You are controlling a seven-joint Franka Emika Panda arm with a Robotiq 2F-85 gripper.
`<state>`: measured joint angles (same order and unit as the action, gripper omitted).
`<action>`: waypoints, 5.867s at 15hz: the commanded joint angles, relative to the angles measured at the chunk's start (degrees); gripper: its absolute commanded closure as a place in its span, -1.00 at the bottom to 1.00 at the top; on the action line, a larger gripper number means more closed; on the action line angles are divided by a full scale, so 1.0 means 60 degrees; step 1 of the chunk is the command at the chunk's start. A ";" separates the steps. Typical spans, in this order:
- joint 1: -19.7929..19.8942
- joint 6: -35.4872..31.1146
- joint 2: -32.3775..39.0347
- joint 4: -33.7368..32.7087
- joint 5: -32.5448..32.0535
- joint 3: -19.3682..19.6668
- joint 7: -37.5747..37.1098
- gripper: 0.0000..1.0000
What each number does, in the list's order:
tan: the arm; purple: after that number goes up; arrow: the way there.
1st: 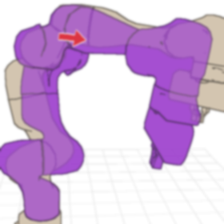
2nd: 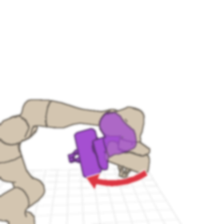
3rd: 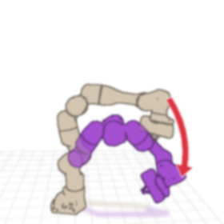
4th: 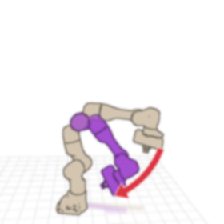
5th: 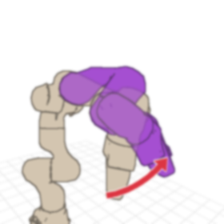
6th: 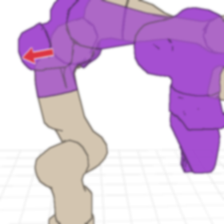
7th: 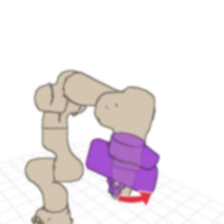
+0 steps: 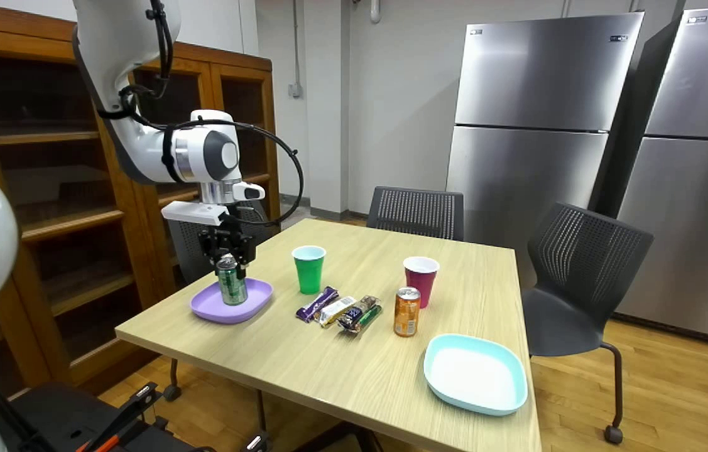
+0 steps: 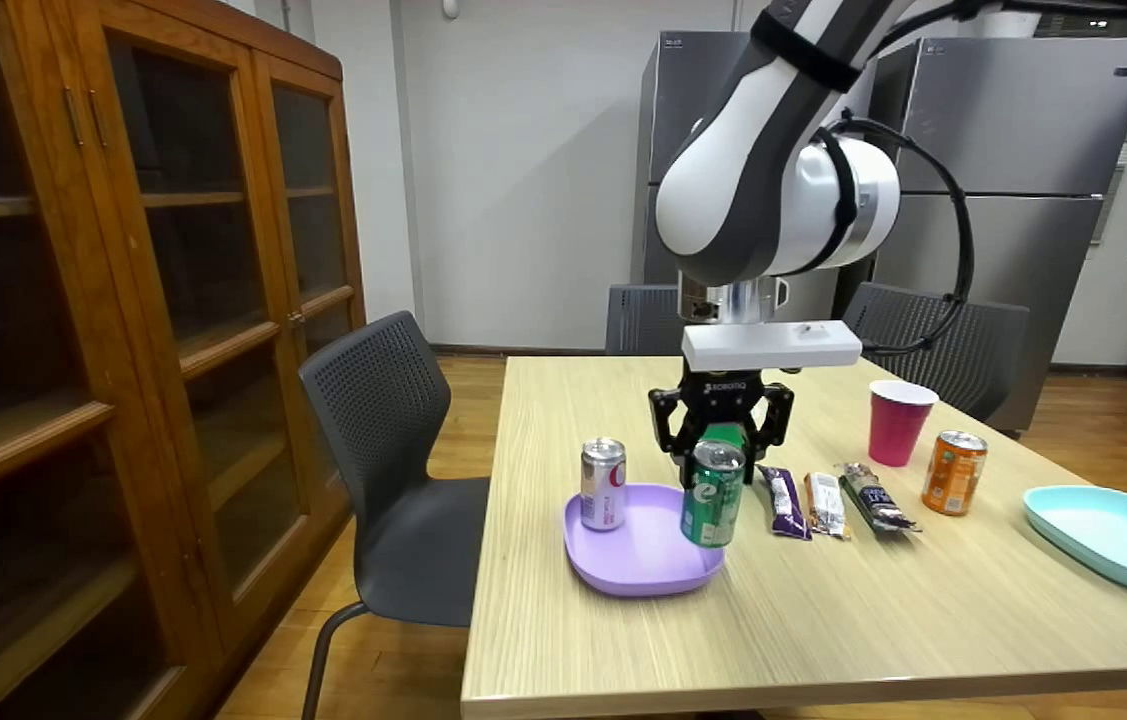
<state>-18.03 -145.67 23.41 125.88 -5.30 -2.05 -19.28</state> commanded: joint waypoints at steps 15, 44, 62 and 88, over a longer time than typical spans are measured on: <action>-0.0847 0.1138 0.1849 -0.2569 -0.0608 -0.0406 0.0254 0.22; -0.0525 0.0725 0.0832 -0.2143 -0.0637 -0.0365 0.0593 -1.00; 0.1750 -0.1241 -0.1742 0.0756 -0.0762 0.0966 0.0928 -1.00; 0.3478 -0.0839 0.0745 -0.1637 -0.0249 0.2377 0.0923 -1.00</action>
<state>1.09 -153.01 23.68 121.66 -8.99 13.27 -14.81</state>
